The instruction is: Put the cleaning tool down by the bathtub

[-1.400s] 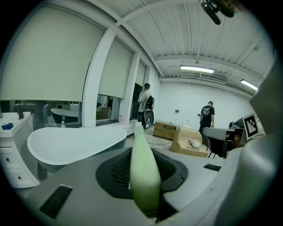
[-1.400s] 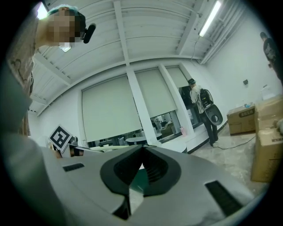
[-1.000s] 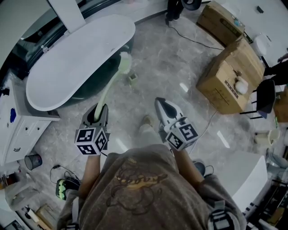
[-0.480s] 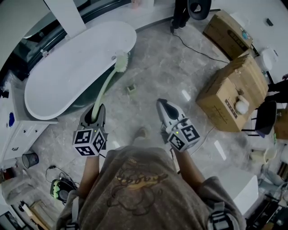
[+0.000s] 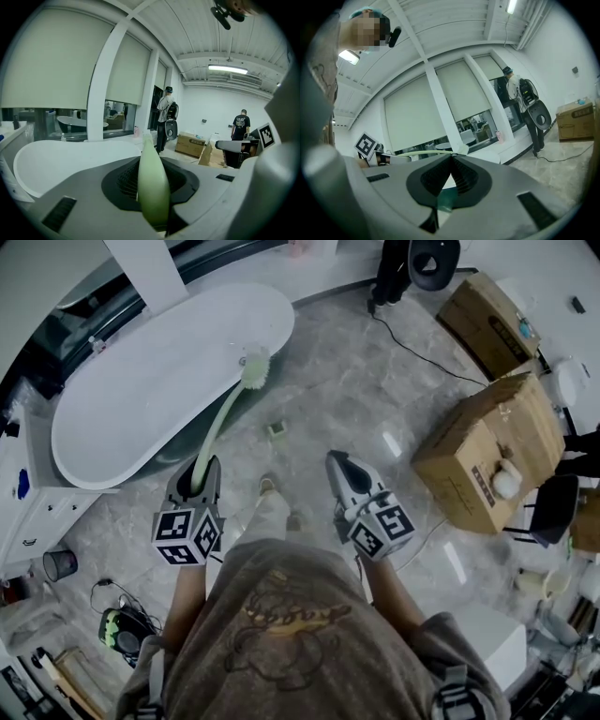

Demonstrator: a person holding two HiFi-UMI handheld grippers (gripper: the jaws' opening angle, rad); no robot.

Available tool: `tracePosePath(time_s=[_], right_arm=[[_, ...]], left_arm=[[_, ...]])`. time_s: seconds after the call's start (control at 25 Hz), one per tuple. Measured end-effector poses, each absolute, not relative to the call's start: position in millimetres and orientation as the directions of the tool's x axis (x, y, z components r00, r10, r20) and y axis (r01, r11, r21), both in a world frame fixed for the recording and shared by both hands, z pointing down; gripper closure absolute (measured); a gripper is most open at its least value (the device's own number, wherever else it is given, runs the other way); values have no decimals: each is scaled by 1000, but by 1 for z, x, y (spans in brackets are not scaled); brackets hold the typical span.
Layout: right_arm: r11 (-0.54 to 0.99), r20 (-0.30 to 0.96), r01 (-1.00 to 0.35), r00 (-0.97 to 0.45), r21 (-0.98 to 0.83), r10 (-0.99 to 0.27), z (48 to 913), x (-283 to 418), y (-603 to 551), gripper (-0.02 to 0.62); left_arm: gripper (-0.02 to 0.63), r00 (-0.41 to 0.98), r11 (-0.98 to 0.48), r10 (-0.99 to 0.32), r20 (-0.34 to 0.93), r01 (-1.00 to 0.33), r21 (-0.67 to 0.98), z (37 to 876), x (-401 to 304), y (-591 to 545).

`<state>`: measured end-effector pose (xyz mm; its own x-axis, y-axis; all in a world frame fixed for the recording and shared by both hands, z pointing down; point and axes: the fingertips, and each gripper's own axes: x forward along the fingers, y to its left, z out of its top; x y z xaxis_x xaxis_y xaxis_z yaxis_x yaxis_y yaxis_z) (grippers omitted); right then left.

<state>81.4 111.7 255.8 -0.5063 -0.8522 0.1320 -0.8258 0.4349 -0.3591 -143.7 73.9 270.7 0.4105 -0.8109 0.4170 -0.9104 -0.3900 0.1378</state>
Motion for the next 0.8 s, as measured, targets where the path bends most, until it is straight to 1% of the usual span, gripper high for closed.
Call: tracePosePath(time_s=[0.24, 0.52, 0.8], right_arm=[[399, 144, -838, -477, -371, -867, 261, 100, 74, 597], [430, 125, -834, -495, -345, -860, 253, 90, 11, 597], [415, 121, -848, -474, -330, -872, 251, 85, -42, 597]], left_arm=[[500, 427, -409, -803, 417, -902, 136, 271, -133, 31], [500, 444, -430, -797, 410, -893, 132, 270, -131, -30], [500, 465, -448, -785, 408, -882, 144, 274, -135, -81]])
